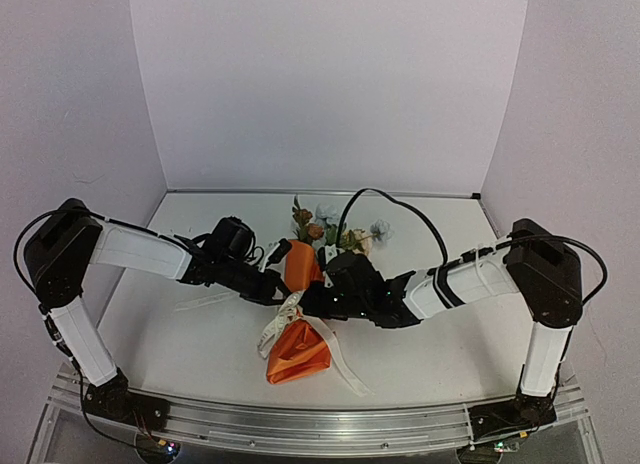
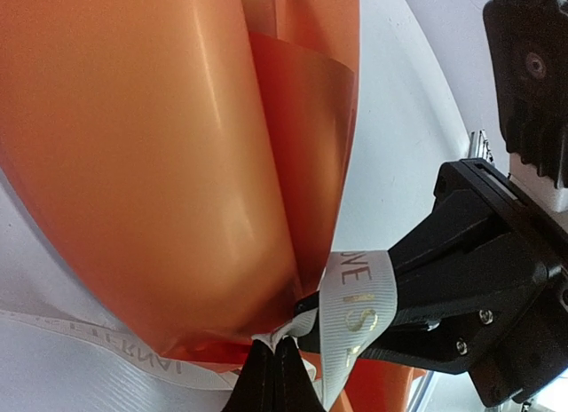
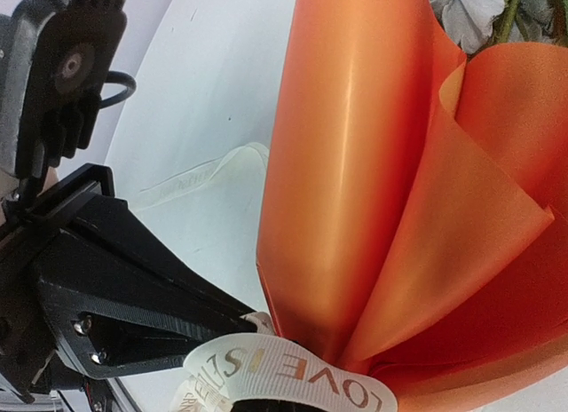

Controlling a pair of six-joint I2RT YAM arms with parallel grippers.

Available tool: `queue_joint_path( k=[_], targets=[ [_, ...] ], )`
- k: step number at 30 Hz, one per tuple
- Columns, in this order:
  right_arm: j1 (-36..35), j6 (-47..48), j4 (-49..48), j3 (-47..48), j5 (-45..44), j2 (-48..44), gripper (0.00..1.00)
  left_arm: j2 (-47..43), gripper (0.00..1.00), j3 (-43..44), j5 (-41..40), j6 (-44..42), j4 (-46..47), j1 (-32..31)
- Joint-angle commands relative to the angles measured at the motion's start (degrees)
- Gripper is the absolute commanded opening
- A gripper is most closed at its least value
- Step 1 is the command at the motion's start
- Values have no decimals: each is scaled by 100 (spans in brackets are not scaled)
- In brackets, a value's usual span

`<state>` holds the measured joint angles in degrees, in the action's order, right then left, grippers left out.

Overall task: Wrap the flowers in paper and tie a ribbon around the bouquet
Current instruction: Tie the half-tied ribbon around the folded bouquet.

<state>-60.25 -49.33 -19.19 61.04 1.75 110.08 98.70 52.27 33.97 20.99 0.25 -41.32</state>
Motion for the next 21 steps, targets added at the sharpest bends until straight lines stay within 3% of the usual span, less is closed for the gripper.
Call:
queue_joint_path(
  k=[1,14,21],
  targets=[
    [-8,108,2,-27,-133,-20,0,-260,0,-15,-403,112,300,-26],
    [-66,320,368,-416,-394,-734,13,-517,0,-246,-1041,378,582,-29],
    [-156,477,793,-396,-500,-1078,22,-473,0,-213,-940,376,633,-27]
  ],
)
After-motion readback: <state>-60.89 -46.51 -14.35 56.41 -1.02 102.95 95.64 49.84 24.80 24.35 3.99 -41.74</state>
